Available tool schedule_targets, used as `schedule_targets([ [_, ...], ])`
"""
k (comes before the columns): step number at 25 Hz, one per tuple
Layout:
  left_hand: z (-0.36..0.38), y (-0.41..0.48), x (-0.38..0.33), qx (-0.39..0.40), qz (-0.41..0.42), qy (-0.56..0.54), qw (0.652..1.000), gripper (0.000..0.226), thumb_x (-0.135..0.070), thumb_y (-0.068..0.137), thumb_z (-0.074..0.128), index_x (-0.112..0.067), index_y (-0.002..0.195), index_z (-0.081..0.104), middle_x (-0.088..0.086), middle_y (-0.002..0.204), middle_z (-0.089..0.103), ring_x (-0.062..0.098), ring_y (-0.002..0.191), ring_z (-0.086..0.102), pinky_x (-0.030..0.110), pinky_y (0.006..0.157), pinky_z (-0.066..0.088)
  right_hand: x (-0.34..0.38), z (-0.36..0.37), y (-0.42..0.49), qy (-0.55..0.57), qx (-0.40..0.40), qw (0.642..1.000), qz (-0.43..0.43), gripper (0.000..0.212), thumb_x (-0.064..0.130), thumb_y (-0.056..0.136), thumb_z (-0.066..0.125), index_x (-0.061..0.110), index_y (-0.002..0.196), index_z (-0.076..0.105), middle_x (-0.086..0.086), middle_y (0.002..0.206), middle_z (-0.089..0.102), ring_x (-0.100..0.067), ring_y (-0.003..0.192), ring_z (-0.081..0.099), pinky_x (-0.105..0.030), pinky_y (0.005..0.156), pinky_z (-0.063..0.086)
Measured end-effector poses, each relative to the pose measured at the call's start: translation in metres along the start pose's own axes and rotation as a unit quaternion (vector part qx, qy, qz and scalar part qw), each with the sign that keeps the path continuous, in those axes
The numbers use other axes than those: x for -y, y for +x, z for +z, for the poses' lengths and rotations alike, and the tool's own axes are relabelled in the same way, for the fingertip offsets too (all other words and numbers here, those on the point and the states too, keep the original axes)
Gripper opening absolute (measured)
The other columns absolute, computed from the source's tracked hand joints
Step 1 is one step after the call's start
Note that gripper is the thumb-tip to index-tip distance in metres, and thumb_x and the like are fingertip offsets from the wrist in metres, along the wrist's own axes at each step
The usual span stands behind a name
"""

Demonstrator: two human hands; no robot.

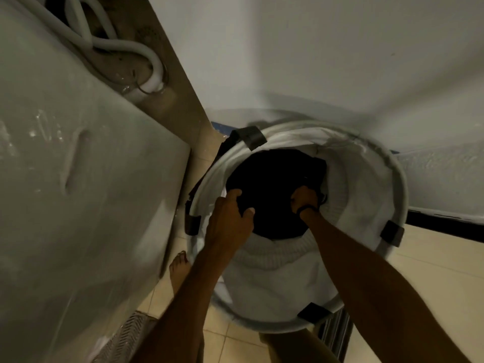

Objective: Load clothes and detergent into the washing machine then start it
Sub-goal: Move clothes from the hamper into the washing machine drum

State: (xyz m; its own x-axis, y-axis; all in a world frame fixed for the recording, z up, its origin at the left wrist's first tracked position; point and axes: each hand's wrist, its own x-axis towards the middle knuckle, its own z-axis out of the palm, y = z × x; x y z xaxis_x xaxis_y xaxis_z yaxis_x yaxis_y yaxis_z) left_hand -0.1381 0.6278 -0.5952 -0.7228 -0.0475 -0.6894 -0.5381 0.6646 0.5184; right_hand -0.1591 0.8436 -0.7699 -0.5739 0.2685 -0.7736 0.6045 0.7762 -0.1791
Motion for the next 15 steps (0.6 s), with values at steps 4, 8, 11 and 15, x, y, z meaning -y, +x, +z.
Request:
schedule_targets([
  [4,-0.024,-0.034,-0.009,0.005,-0.012,-0.025,1.0,0.057,-0.026,0.091,0.067,-0.021,0.142,0.043,0.013,0.132,0.053,0.029,0.12,0.056,0.035,0.096,0.048,0.033,-0.042,-0.087,0.021,-0.072,0.997,-0.007,0.037,0.033,0.081,0.072,0.011,0.06,0.051,-0.012,0.074,0.067,-0.028,0.071,0.066,-0.03,0.061,0.055],
  [8,-0.068,-0.099,-0.042,0.031,-0.004,-0.008,0.999,0.077,-0.017,0.087,0.071,-0.019,0.151,0.029,0.01,0.148,0.043,0.027,0.131,0.049,0.03,0.102,0.04,0.062,-0.143,-0.251,0.096,-0.102,0.987,-0.075,0.043,0.026,0.082,0.072,0.009,0.049,0.051,-0.002,0.048,0.052,-0.011,0.043,0.046,-0.017,0.037,0.03],
  [11,-0.103,-0.157,-0.082,0.038,0.043,0.005,0.998,0.102,-0.021,0.078,0.078,-0.025,0.155,0.012,0.008,0.156,0.027,0.029,0.142,0.031,0.041,0.113,0.034,0.068,-0.234,-0.388,0.246,-0.076,0.958,-0.128,0.035,0.013,0.078,0.077,0.02,0.049,0.059,-0.002,0.053,0.064,-0.009,0.048,0.056,-0.021,0.047,0.044],
  [15,-0.133,-0.24,-0.133,0.0,0.058,0.001,0.998,0.093,-0.051,0.075,0.073,-0.059,0.144,0.01,0.013,0.157,0.021,0.038,0.14,0.035,0.055,0.11,0.039,0.082,-0.333,-0.542,0.44,0.004,0.873,-0.212,0.03,-0.012,0.071,0.068,0.011,0.053,0.064,-0.006,0.056,0.062,-0.015,0.053,0.059,-0.022,0.054,0.048],
])
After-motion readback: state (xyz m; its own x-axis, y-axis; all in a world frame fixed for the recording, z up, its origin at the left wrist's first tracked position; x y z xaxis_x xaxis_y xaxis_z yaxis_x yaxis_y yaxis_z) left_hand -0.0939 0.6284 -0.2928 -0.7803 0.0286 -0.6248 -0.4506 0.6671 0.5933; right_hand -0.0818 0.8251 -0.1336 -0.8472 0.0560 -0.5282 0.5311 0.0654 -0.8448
